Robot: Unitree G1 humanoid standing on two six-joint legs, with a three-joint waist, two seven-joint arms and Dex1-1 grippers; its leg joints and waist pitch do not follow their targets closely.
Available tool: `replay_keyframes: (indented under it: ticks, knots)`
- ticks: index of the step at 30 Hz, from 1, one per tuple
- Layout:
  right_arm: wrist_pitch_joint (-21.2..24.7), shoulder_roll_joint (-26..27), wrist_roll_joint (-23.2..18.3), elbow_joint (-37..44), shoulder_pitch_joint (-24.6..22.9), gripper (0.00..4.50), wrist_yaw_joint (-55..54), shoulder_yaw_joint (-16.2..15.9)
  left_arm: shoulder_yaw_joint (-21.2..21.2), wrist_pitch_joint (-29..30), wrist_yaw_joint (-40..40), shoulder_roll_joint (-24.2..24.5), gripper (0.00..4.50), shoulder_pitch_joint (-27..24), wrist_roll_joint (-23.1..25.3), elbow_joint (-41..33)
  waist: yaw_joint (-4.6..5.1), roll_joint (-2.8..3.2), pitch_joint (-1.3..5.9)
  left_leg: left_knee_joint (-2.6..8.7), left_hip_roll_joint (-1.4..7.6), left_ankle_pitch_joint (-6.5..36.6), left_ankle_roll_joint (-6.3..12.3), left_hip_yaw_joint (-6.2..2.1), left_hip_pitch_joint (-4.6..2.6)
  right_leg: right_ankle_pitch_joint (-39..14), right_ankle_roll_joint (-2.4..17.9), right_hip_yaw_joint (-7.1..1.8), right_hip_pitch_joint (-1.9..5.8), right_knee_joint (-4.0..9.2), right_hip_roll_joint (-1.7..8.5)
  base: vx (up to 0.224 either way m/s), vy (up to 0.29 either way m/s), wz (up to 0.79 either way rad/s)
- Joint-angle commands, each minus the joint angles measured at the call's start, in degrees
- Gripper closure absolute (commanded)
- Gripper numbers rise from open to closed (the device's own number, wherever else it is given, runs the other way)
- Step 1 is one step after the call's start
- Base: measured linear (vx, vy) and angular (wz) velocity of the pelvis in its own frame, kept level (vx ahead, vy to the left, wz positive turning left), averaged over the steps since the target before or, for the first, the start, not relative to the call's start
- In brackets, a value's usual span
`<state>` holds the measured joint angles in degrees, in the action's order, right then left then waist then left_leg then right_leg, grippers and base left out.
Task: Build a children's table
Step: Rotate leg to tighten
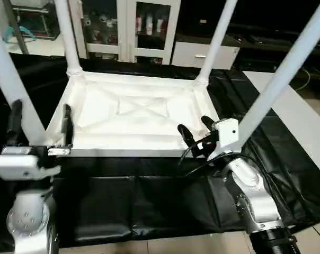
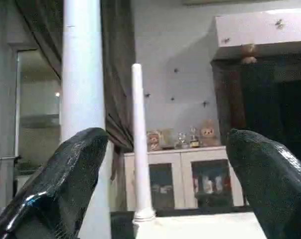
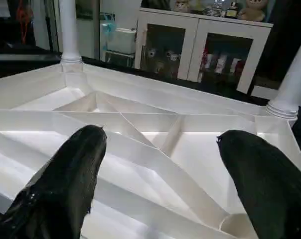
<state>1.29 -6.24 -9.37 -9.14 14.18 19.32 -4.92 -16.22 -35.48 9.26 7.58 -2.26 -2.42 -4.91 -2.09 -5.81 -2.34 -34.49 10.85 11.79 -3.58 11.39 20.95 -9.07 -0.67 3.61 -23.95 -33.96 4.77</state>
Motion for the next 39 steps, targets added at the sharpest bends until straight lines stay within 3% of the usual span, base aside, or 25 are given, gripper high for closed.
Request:
replay_keyframes:
  ticks: [1,2,4,8,13,17,22,25,31,34,36,38,39]
  knots:
    - [-2.5,-1.1,1.7,0.0,-0.1,0.48,-0.4,0.9,1.5,-0.2,0.4,-1.0,0.08,-1.0,-0.2,-1.4,0.04,1.37,2.66,5.19,2.90,18.6,-1.29,-1.45,-0.77,-15.4,6.3,-2.75,1.65,3.93,2.66,0.000,0.000,0.00]
    - [-2.5,-1.1,1.7,0.0,-0.1,0.48,-0.4,0.9,1.5,-0.2,0.4,-1.0,0.08,-1.0,-0.2,-1.4,-0.02,1.17,2.64,5.21,2.88,18.9,-1.34,-1.43,-0.72,-15.5,6.4,-2.74,1.73,3.93,2.71,0.000,0.000,0.00]
    - [-3.7,-1.2,1.8,0.0,-0.1,0.48,-0.7,1.3,1.7,-0.5,-0.8,-1.6,0.08,-1.4,0.7,-1.2,-0.02,1.39,2.56,5.29,2.81,19.9,-1.33,-1.50,-0.74,-16.4,6.3,-2.73,1.68,4.02,2.66,0.000,0.000,0.00]
    - [-5.8,-1.0,0.9,-0.1,-0.8,0.48,-2.2,3.8,0.8,3.6,-4.6,-2.8,0.08,-0.9,2.1,0.3,0.09,1.11,2.58,5.17,2.78,21.2,-1.36,-1.55,-0.80,-18.1,5.5,-2.71,1.60,4.25,2.67,0.000,0.000,0.00]
    - [-6.0,-1.5,0.5,0.2,-1.7,0.48,1.0,2.2,-1.2,7.8,-4.5,0.1,0.08,3.1,0.2,3.0,0.20,1.36,2.65,5.22,2.56,21.1,-1.05,-1.73,-0.64,-17.5,5.4,-2.60,1.76,4.18,2.51,0.000,0.000,0.00]
    - [-5.2,-2.1,-1.2,1.2,-2.6,0.48,5.0,0.3,-3.1,14.2,-4.7,3.3,0.08,6.7,-2.1,5.2,0.12,1.60,2.80,5.17,2.67,19.0,-0.81,-1.72,-0.71,-13.6,7.0,-2.65,1.90,3.63,2.48,0.000,0.000,0.00]
    - [-3.4,-2.1,-3.3,2.5,-4.0,0.48,10.0,-1.9,-5.1,15.0,-5.6,4.6,0.08,9.4,-5.0,6.0,-0.03,1.79,2.82,5.12,2.76,18.9,-0.74,-1.63,-0.86,-12.9,8.6,-2.69,2.01,3.58,2.57,0.000,0.000,0.00]
    - [-1.7,-2.9,-5.4,3.7,-5.1,0.48,13.6,-2.5,-7.4,12.5,-8.0,4.6,0.08,10.4,-5.4,5.3,-0.02,2.24,2.77,5.19,2.75,19.6,-0.72,-1.71,-0.88,-12.5,8.9,-2.66,2.13,3.54,2.49,0.000,0.000,0.00]
    - [-1.9,-3.5,-5.8,3.2,-4.7,0.48,13.5,-1.1,-7.2,11.3,-7.7,4.9,0.08,10.6,-5.6,4.7,-0.13,1.83,2.67,5.15,2.82,20.0,-1.09,-1.64,-0.94,-14.5,8.6,-2.68,1.94,3.80,2.63,0.000,0.000,0.00]
    - [-1.2,-3.4,-6.3,3.2,-4.2,0.48,13.8,-0.8,-7.0,15.1,-4.9,6.7,0.08,13.4,-8.3,9.0,-0.41,1.70,2.73,5.10,2.61,19.7,-1.10,-1.67,-1.05,-15.8,8.1,-2.69,1.84,3.78,2.66,0.000,0.000,0.00]
    - [-0.3,-3.3,-7.0,3.4,-3.9,0.48,14.9,-1.0,-6.8,19.9,-2.2,9.0,0.08,17.2,-10.5,15.1,-0.62,1.98,2.65,5.10,2.26,21.0,-1.58,-1.66,-1.30,-18.2,7.1,-2.63,1.50,3.91,2.50,0.000,0.000,0.00]
    - [0.0,-3.3,-7.2,3.5,-3.9,0.48,15.3,-1.2,-7.0,20.5,-1.3,9.4,0.08,18.1,-11.5,16.5,-0.64,1.95,2.60,5.32,2.52,21.1,-2.20,-1.96,-1.02,-18.4,7.1,-2.61,1.84,3.93,2.84,0.000,0.000,0.00]
    - [0.6,-3.3,-7.6,4.0,-4.1,0.48,15.9,-1.7,-7.5,21.9,-0.1,10.7,0.08,20.1,-12.4,19.8,-0.65,2.35,2.72,5.25,2.44,20.8,-2.44,-1.93,-1.22,-17.4,7.5,-2.62,1.74,3.83,2.72,0.000,0.000,0.00]
